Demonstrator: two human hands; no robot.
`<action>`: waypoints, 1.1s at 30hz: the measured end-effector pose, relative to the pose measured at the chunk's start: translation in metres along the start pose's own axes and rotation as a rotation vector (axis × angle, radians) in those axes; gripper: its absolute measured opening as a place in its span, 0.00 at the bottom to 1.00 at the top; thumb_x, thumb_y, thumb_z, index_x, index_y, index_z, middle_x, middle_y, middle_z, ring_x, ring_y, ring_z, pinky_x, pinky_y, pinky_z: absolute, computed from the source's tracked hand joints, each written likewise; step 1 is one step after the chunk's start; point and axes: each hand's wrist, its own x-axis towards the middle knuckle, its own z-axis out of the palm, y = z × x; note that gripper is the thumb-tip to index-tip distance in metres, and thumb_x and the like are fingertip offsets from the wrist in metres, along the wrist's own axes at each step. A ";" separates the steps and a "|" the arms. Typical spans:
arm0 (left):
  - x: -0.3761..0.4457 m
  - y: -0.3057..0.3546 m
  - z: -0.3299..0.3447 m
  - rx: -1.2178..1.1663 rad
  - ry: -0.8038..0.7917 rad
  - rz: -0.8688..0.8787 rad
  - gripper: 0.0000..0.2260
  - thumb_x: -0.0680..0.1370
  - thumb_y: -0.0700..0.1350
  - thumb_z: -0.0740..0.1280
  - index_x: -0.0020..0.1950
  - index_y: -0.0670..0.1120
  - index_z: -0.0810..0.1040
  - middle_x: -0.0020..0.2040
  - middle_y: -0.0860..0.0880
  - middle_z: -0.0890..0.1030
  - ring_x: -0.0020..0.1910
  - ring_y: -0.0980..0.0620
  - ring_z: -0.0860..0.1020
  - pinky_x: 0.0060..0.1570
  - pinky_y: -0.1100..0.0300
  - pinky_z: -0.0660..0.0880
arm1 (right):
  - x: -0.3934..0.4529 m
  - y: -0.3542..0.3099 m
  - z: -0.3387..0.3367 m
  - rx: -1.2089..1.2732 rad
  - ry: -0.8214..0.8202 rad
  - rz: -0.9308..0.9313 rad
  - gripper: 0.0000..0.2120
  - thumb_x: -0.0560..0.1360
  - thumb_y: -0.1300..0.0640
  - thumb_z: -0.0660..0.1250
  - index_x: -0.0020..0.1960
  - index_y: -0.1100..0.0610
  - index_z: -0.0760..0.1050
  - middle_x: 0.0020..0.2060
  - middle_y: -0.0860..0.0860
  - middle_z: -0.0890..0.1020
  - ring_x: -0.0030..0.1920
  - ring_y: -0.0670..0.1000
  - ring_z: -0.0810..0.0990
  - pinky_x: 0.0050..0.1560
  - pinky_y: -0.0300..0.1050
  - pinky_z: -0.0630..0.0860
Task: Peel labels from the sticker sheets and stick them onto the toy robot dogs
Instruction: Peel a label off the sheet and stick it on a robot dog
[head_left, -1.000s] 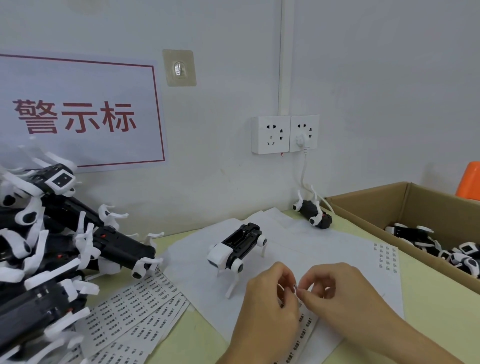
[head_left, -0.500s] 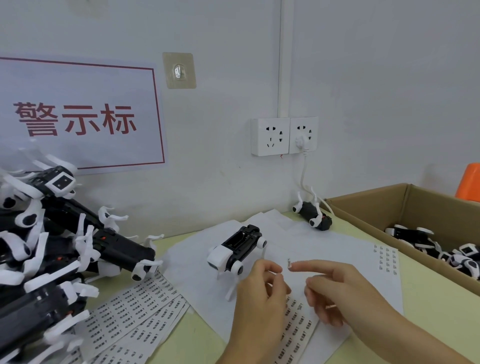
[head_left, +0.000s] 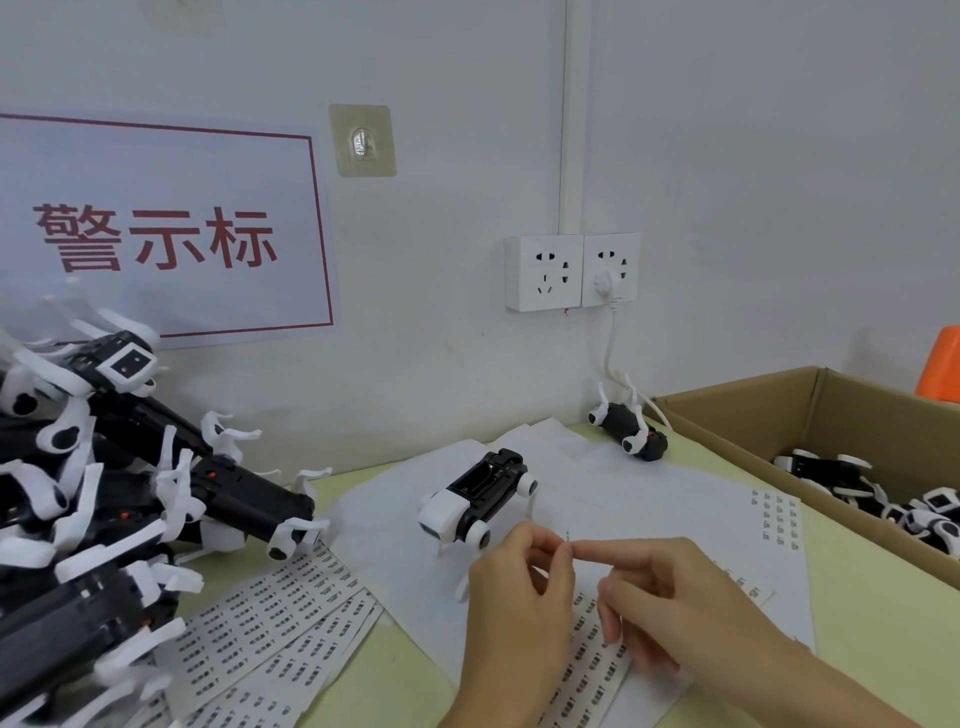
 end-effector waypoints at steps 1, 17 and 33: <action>0.000 0.000 0.000 0.014 0.004 0.005 0.09 0.80 0.44 0.68 0.41 0.54 0.79 0.38 0.56 0.83 0.33 0.52 0.81 0.34 0.65 0.75 | 0.000 0.000 0.000 -0.007 -0.002 0.006 0.21 0.79 0.65 0.62 0.59 0.42 0.80 0.32 0.54 0.84 0.25 0.48 0.76 0.27 0.31 0.70; -0.004 0.002 0.002 0.192 -0.019 0.068 0.09 0.81 0.43 0.65 0.40 0.51 0.73 0.34 0.51 0.77 0.32 0.58 0.74 0.33 0.67 0.70 | 0.001 -0.002 0.001 -0.012 0.022 0.054 0.18 0.80 0.65 0.60 0.56 0.45 0.82 0.32 0.53 0.85 0.26 0.48 0.76 0.27 0.31 0.70; -0.001 -0.002 0.003 0.167 0.022 0.107 0.09 0.80 0.42 0.66 0.40 0.50 0.75 0.33 0.51 0.78 0.35 0.55 0.77 0.34 0.66 0.74 | 0.008 0.000 -0.011 0.250 0.138 0.242 0.15 0.78 0.64 0.62 0.43 0.56 0.87 0.30 0.58 0.81 0.25 0.50 0.71 0.23 0.39 0.64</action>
